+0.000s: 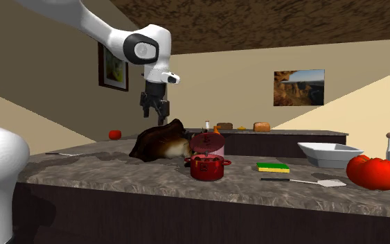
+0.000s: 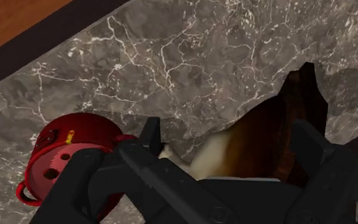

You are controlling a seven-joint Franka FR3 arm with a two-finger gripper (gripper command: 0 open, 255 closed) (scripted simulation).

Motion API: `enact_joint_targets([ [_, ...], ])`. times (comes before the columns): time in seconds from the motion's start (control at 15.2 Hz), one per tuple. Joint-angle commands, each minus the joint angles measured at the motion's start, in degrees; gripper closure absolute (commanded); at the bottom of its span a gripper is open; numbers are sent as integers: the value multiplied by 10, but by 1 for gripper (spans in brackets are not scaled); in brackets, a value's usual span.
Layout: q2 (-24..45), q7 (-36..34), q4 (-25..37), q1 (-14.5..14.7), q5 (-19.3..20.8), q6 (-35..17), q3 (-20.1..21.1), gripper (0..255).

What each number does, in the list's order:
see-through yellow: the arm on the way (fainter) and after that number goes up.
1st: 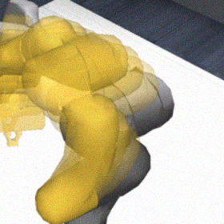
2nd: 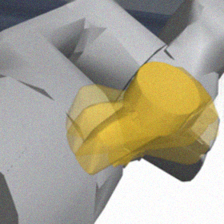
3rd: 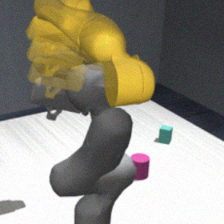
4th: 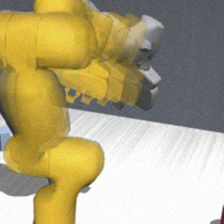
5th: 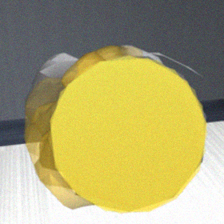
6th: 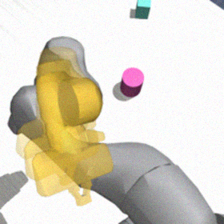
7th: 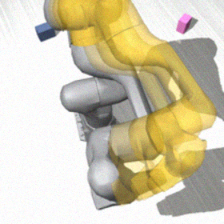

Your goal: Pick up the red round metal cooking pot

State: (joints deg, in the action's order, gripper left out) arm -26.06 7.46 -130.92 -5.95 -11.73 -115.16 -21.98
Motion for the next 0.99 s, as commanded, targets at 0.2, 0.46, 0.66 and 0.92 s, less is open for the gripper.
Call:
enact_joint_targets([
  [0.2,63,41,35,4,-83,-65,-67,0],
  [0.46,116,86,65,12,-172,-102,-123,0],
  [0.66,161,129,91,17,-254,-116,-165,0],
  [0.92,231,191,131,12,-382,-113,-213,0],
])
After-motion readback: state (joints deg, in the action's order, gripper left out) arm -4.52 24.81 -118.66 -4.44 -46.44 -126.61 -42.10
